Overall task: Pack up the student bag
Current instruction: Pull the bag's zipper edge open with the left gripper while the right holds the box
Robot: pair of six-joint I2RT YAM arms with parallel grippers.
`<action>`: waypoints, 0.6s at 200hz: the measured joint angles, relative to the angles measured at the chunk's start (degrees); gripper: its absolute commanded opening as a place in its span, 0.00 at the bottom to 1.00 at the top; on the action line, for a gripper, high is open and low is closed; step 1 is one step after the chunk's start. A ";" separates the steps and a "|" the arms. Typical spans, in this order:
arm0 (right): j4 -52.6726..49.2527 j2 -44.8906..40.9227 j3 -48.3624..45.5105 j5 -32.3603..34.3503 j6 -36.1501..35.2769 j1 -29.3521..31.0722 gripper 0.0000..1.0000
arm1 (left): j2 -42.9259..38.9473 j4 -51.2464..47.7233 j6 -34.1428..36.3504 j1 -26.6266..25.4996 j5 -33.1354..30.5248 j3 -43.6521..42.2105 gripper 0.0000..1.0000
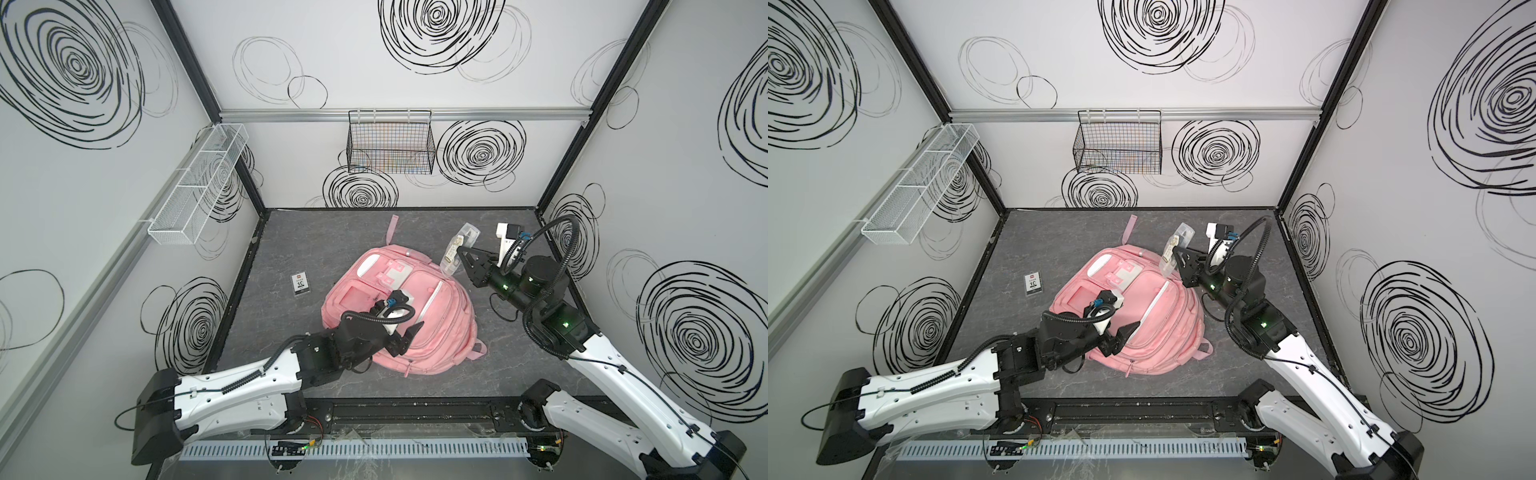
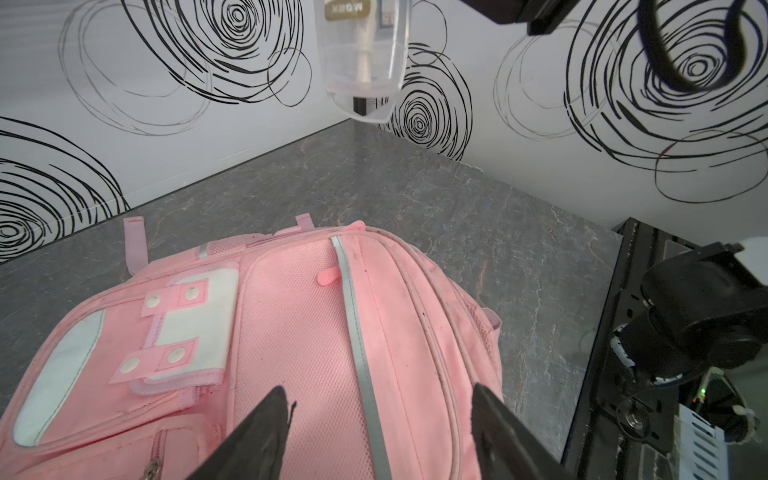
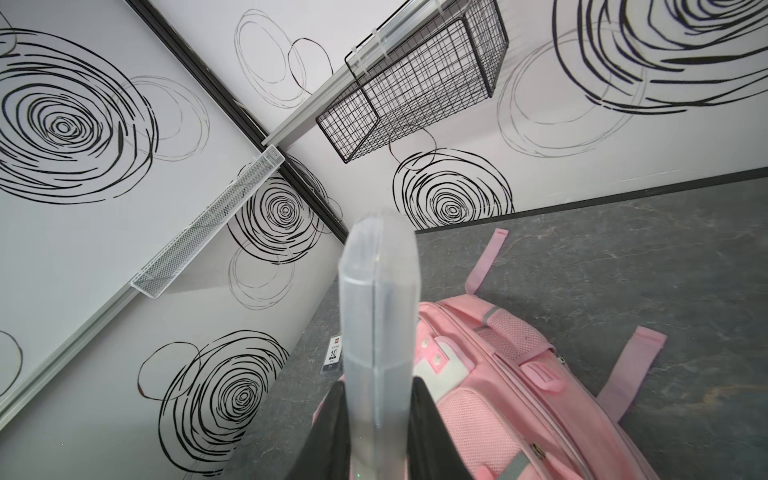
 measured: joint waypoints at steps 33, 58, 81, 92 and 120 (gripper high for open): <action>-2.47 -2.69 -0.55 -0.96 -1.64 -3.82 0.22 | 6.27 0.46 0.24 -4.37 -3.63 3.52 0.70; -4.94 -3.91 -0.61 -1.51 -2.51 -6.45 0.21 | 11.37 0.33 0.42 -6.64 -5.84 6.34 0.70; -6.91 -6.62 -1.84 -1.46 -2.80 -8.41 0.20 | 16.02 -0.44 0.42 -7.80 -7.43 9.05 0.70; -7.50 -8.39 -2.64 -1.25 -2.84 -8.94 0.20 | 18.34 -1.01 0.42 -8.07 -8.04 10.25 0.71; -8.81 -12.63 -4.17 0.07 -2.89 -9.22 0.21 | 23.91 -3.08 0.42 -8.15 -9.70 13.49 0.74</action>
